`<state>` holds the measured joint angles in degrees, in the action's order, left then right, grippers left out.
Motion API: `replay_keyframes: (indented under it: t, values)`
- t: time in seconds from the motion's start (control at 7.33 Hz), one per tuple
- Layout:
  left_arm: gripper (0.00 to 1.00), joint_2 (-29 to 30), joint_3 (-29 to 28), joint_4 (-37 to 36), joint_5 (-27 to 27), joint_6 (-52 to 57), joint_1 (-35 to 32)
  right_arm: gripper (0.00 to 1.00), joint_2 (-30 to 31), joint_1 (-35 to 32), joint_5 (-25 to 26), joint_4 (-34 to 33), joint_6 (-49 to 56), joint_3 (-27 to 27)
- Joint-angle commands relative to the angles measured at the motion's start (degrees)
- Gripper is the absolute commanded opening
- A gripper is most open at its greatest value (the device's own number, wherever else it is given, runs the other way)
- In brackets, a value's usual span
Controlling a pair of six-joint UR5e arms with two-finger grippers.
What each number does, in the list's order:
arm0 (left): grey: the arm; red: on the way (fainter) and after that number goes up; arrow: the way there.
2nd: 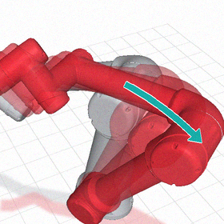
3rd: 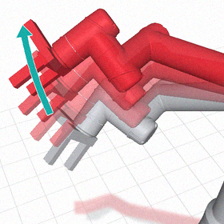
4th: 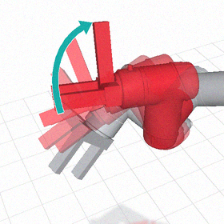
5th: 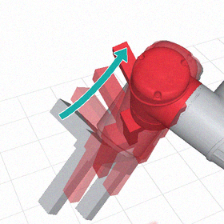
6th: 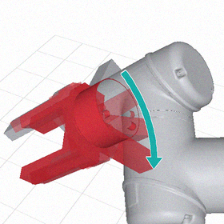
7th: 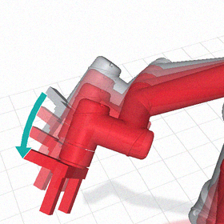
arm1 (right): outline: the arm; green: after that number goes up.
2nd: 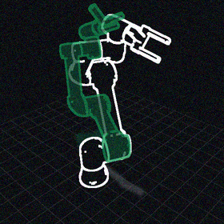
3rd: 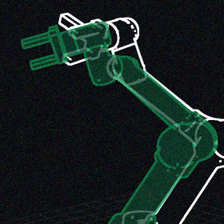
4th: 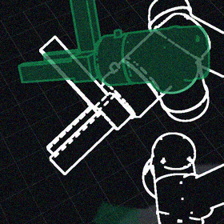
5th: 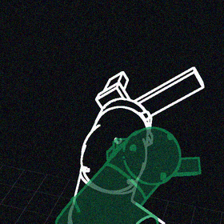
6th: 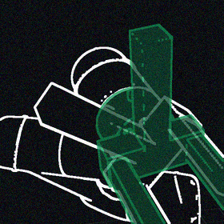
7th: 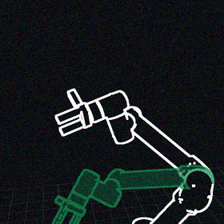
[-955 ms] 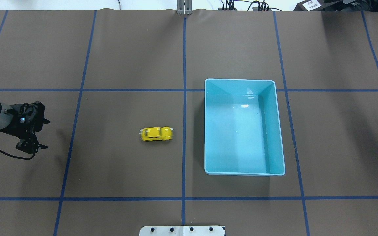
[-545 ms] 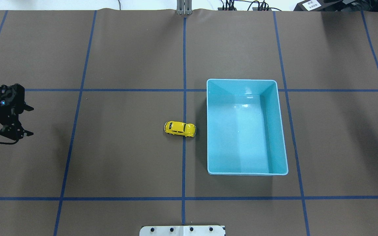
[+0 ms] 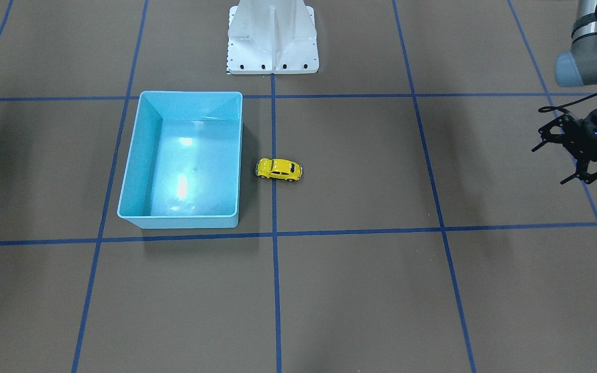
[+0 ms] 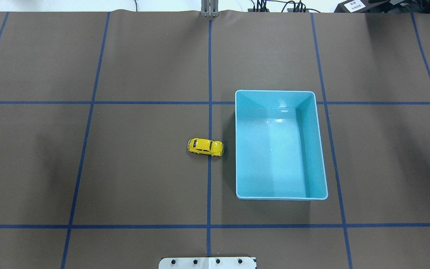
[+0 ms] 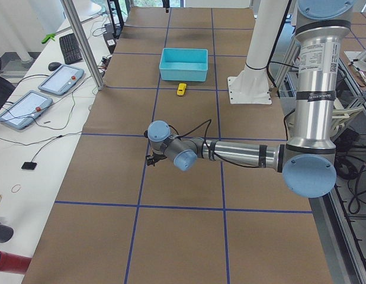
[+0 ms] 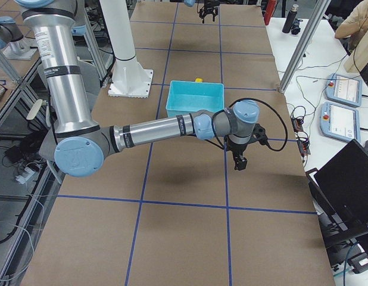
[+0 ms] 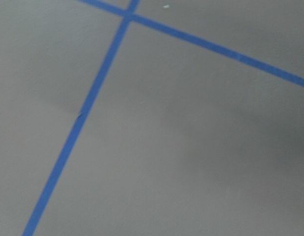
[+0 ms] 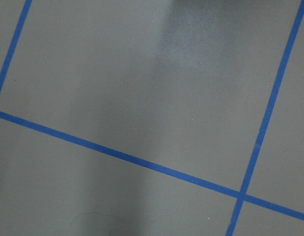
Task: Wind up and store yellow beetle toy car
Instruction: 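Release the car so it rolls toward the blue bin, raise left gripper, then move the right gripper over the yellow car while the left arm withdraws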
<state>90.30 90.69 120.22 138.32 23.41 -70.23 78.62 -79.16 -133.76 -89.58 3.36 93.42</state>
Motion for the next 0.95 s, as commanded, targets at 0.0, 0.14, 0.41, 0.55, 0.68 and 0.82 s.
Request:
replay_keyframes:
  t: [0.0, 0.14, 0.41, 0.55, 0.68, 0.82]
  values:
    - [1.00, 5.02, -0.16, -15.47, 2.30, -0.38, -9.19, 1.00, -2.22, 4.87, 2.34, -0.33, 0.15, 3.61]
    - [1.00, 9.23, -0.42, -26.51, 2.30, -0.56, -12.00, 1.00, -4.85, 5.85, 2.71, -1.29, -0.11, 4.49]
    - [1.00, 15.50, -1.04, -41.96, 2.04, -3.11, -15.18, 1.00, -11.36, 10.41, 3.94, -18.07, -0.12, 13.84]
    - [1.00, 15.08, -1.48, -42.43, 0.47, -3.11, -17.81, 1.00, -12.95, 13.21, 5.16, -21.13, -0.02, 17.47]
    - [1.00, 15.25, -2.70, -43.31, -2.85, -3.11, -19.14, 1.00, -15.58, 17.94, 5.52, -21.51, -0.46, 17.42]
    - [1.00, 13.60, -3.58, -45.84, -3.15, -3.20, -20.63, 1.00, -15.95, 18.94, 5.53, -21.68, -0.55, 19.33]
